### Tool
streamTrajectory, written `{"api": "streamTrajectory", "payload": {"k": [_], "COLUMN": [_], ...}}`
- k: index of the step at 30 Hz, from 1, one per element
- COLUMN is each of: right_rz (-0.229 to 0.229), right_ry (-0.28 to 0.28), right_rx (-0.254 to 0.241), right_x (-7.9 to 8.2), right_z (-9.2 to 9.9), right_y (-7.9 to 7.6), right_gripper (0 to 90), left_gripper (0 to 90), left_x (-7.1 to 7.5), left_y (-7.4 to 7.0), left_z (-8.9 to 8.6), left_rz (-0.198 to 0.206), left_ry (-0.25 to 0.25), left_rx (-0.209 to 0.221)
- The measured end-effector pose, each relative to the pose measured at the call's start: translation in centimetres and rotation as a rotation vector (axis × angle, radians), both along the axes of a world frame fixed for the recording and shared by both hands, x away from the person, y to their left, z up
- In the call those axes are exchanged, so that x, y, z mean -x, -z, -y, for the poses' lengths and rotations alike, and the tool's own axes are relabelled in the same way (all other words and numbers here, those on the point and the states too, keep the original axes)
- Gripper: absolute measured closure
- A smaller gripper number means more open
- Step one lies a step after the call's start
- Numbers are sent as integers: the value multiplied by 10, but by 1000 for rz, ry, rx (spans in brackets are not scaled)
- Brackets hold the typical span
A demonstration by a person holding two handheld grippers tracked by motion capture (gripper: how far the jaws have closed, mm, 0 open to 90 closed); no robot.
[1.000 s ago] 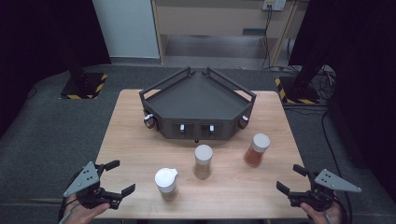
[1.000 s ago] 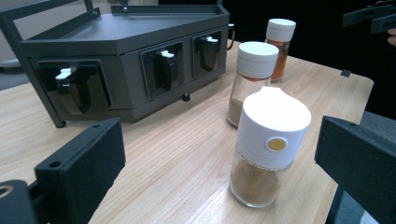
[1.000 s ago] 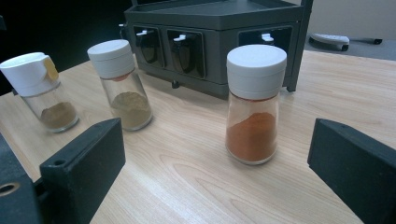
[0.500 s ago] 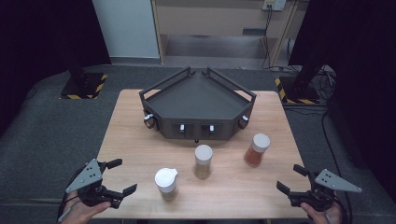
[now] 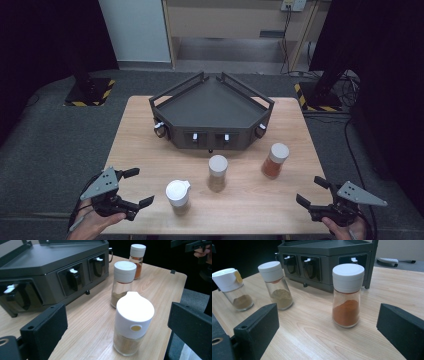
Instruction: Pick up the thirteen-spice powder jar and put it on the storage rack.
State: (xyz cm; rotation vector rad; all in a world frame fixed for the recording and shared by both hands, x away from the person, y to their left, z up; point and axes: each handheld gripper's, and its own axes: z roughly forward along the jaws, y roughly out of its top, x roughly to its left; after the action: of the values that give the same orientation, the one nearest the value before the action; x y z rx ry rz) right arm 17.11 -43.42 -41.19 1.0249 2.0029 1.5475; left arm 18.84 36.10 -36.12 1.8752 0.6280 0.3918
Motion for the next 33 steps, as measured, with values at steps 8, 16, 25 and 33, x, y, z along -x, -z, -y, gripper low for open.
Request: {"api": "streamTrajectory", "payload": {"k": [8,16,25,33], "right_rz": [-2,-2,-3,-3], "right_ry": [1,2,2,3], "right_rx": [-2,-3,-4,-5], "right_x": [0,0,0,0], "right_z": [1,1,1,1], "right_y": [0,0,0,0], "right_gripper": [50,51,51,51], "left_gripper": [11,12,12,13], "left_x": [-9,-16,-23,-28], "left_y": [-1,1,7,11], "left_z": [12,24,36,45], "left_rz": [-18,-35,-55,-71], "left_ry": [21,43,58,58], "left_rx": [-18,-33,-39,-45]}}
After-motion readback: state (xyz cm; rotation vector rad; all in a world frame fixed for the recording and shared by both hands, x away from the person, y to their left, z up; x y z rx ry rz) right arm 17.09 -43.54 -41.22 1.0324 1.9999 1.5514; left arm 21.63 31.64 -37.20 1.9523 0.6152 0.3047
